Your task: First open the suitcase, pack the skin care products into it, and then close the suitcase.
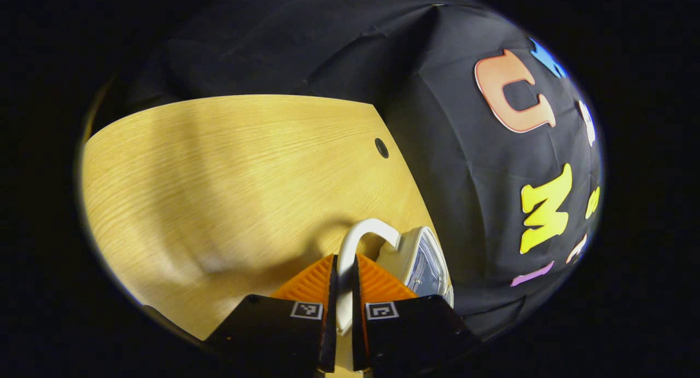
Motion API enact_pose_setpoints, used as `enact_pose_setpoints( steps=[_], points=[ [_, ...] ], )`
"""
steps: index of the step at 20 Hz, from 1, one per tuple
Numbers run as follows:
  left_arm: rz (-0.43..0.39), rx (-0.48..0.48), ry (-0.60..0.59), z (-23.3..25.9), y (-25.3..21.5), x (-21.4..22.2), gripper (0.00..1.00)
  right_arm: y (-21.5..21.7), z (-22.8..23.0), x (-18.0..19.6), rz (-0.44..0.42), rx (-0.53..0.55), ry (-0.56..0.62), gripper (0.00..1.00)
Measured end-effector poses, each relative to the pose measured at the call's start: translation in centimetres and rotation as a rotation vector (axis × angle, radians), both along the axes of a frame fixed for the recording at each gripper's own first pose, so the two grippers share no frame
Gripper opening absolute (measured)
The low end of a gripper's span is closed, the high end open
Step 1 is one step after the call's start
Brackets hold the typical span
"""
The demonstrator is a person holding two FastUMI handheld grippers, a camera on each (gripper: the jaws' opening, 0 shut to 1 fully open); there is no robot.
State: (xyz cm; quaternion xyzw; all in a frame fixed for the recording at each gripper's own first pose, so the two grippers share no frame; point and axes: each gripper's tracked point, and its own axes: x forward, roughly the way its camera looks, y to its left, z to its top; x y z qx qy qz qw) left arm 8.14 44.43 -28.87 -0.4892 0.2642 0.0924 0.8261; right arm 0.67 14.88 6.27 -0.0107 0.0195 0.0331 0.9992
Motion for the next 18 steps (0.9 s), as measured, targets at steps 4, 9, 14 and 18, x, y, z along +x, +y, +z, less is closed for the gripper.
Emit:
enact_pose_setpoints(
  steps=[4,9,14,18],
  points=[
    [-0.028,0.088,-0.048,3.5,-1.1,-0.2,0.07,-2.3,0.2,-0.2,-0.024,0.004,-0.022,0.8],
    [-0.05,0.228,-0.147,11.2,-3.1,0.1,0.04,-3.7,0.6,-1.0,0.0,0.037,-0.037,0.8],
    [-0.129,0.412,-0.256,19.2,-9.1,0.4,0.04,-6.0,0.5,-1.9,0.032,0.052,-0.048,0.8],
    [-0.229,0.582,-0.323,23.3,-16.0,-0.1,0.03,-7.9,0.2,-2.3,0.05,0.069,-0.05,0.8]
  ],
)
